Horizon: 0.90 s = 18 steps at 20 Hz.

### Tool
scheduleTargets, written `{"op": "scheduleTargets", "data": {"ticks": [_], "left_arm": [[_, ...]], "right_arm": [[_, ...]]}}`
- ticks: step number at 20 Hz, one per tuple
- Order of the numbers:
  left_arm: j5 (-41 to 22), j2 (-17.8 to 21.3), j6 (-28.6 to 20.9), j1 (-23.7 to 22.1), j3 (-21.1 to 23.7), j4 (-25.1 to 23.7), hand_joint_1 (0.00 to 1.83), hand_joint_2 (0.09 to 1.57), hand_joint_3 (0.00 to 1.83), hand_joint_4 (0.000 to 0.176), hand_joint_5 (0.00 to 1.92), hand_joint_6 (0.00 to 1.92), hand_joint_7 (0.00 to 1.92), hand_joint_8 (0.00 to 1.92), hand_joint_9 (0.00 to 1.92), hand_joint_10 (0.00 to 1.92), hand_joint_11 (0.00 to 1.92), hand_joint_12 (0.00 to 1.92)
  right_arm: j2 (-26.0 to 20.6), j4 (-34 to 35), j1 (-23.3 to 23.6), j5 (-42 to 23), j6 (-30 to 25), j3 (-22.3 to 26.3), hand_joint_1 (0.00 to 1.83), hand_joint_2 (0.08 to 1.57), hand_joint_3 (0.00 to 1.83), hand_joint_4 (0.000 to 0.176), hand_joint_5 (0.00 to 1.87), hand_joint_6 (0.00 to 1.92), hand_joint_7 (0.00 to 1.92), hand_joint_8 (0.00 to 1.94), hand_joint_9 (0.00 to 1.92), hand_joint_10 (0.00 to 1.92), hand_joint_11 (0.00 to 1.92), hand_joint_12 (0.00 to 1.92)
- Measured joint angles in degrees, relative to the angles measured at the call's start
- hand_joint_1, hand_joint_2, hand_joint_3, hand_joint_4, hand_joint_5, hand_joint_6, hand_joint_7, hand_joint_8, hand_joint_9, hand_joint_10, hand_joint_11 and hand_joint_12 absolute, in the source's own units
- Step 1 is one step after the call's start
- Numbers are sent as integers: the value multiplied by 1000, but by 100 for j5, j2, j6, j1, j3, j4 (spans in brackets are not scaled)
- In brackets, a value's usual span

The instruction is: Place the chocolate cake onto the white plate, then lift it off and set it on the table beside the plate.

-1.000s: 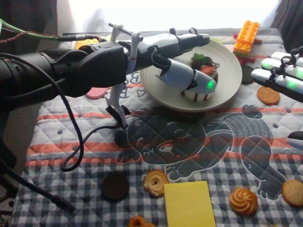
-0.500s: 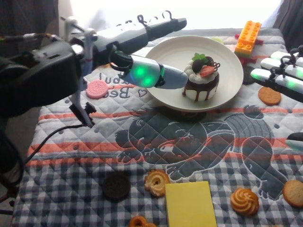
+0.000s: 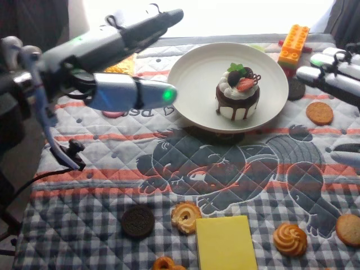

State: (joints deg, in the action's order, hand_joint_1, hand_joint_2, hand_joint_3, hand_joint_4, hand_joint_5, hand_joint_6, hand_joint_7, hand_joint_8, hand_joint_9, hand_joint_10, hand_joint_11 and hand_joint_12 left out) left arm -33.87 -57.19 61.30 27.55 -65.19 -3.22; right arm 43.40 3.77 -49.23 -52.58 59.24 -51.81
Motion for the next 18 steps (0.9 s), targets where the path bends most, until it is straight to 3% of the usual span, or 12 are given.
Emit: {"op": "scheduleTargets", "data": {"ticks": [2,3,4,6,7,9,10,12,13,14,15,18], "left_arm": [[-553,164,-378,321,107,-2,719,1248,9,107,64,20,76,19,174,99,0,1394],[-839,267,-706,555,170,-116,817,1273,0,85,99,29,154,19,246,271,0,1478],[-1051,330,-907,710,210,-236,847,1275,0,59,143,48,233,45,198,497,0,1422],[-1480,463,-1078,988,332,-205,896,1265,0,57,176,71,286,73,163,645,0,1395],[-1799,553,-1097,1213,442,-79,894,1234,1,72,159,321,341,168,191,791,69,1403],[-2295,636,-1152,1655,588,105,968,1228,1,44,75,616,301,365,189,963,125,1363],[-2415,640,-1215,1805,612,125,968,1228,1,44,75,616,301,365,189,963,125,1363],[-2765,664,-1353,2205,743,271,946,1213,0,16,38,796,261,590,230,997,224,1365],[-2940,675,-1357,2326,778,273,903,1209,0,18,7,846,273,534,244,916,214,1336],[-3045,682,-1366,2374,824,356,903,1209,0,18,7,846,273,534,244,916,214,1336],[-3239,682,-1368,2446,872,374,841,1225,3,16,0,762,265,510,217,890,171,1358],[-3418,686,-1386,2520,896,326,833,1235,4,9,0,734,276,513,221,915,167,1378]], "right_arm": [[170,-28,138,-4,-254,-201,628,1259,8,15,0,0,0,0,30,20,0,867],[275,9,286,114,-361,-343,659,1246,0,23,0,0,0,0,36,23,0,865],[339,48,426,199,-361,-431,709,1229,0,25,0,0,0,0,79,53,0,1199],[516,50,734,372,-372,-599,724,1225,0,21,0,0,1,0,118,89,0,1420],[684,20,970,566,-372,-737,867,1258,2,10,0,0,0,0,4,371,0,1527],[953,-107,1281,940,-376,-946,892,1236,0,45,0,0,0,0,0,46,0,1232],[1067,-131,1412,1102,-374,-1038,892,1236,0,45,0,0,0,0,0,46,0,1232],[1353,-199,1714,1482,-374,-1272,929,1216,0,33,0,0,0,0,0,0,0,862],[1508,-216,1886,1681,-343,-1403,945,1208,0,31,0,0,0,0,126,86,0,1527],[1624,-216,2024,1838,-289,-1493,945,1208,0,31,0,0,0,0,126,86,0,1527],[1799,-223,2216,2074,-203,-1631,870,1186,3,53,11,2,7,0,4,385,0,1661],[2061,-273,2535,2465,-79,-1871,906,1202,1,41,34,4,31,1,7,481,0,1656]]}}
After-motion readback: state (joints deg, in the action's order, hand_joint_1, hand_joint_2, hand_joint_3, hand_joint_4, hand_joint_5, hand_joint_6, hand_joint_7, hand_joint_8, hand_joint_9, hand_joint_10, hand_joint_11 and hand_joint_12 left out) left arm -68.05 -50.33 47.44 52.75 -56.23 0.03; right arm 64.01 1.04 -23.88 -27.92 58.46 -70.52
